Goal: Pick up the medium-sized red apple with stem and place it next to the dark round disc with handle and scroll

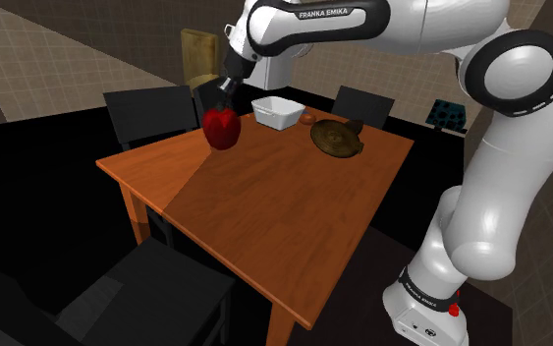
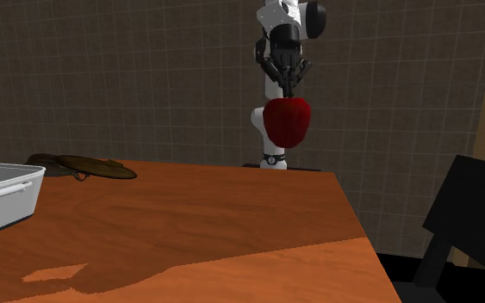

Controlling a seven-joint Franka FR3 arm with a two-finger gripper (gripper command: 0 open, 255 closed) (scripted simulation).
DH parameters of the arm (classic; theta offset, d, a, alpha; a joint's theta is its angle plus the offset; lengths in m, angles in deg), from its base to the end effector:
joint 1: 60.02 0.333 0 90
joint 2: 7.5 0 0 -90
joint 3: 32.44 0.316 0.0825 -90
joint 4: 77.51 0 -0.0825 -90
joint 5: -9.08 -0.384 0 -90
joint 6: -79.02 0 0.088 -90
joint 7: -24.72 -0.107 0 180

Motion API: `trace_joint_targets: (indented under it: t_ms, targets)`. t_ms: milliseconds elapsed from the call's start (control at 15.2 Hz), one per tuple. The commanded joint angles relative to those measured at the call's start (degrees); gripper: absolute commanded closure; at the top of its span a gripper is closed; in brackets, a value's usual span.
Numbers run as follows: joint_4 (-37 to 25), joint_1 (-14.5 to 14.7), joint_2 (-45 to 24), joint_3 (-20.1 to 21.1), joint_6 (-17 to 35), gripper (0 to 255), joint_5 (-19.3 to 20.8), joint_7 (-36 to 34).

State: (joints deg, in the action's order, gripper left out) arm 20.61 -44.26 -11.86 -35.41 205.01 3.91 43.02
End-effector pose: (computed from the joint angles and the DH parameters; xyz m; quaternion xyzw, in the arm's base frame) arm 0.6061 0.1419 0.5766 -0.9472 -0.2447 -0.2053 0.0294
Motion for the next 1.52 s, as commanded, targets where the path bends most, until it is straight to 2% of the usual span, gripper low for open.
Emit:
trace_joint_targets:
  t_ms: [0,792,1452]
  targets:
    - [-1.45,-0.04,0.04,-0.04,-1.52,255,0.06,-0.08]
    - [12.09,-5.93,12.07,-6.43,-1.47,255,-4.09,14.19]
    - [16.94,-10.80,17.90,-14.52,-4.61,255,-6.04,27.67]
